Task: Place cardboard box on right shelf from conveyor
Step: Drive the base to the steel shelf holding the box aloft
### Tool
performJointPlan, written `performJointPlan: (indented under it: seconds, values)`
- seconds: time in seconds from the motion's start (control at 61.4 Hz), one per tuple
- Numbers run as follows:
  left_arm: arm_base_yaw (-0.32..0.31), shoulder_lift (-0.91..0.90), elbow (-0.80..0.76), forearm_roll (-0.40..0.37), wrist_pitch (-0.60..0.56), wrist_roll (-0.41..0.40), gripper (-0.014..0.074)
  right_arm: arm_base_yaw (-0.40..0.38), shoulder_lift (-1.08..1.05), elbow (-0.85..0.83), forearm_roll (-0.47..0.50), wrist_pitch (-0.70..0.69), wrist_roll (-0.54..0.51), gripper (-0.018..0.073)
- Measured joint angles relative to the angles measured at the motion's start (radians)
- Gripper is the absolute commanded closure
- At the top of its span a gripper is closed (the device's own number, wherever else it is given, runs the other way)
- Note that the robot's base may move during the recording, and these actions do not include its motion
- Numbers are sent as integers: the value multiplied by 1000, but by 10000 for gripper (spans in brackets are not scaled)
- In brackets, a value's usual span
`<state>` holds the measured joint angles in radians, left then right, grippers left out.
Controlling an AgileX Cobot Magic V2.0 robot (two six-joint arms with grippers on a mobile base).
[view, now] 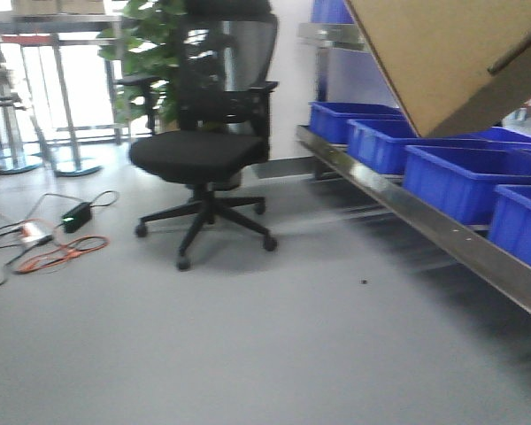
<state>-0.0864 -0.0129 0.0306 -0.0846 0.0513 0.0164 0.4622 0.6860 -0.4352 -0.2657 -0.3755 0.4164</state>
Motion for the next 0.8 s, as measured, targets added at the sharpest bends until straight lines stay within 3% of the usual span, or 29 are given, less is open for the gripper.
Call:
performJointPlan:
  seconds: [0.798]
  values:
    - [0,0,0,0,0,0,715,0,0,0,0,2,0,456]
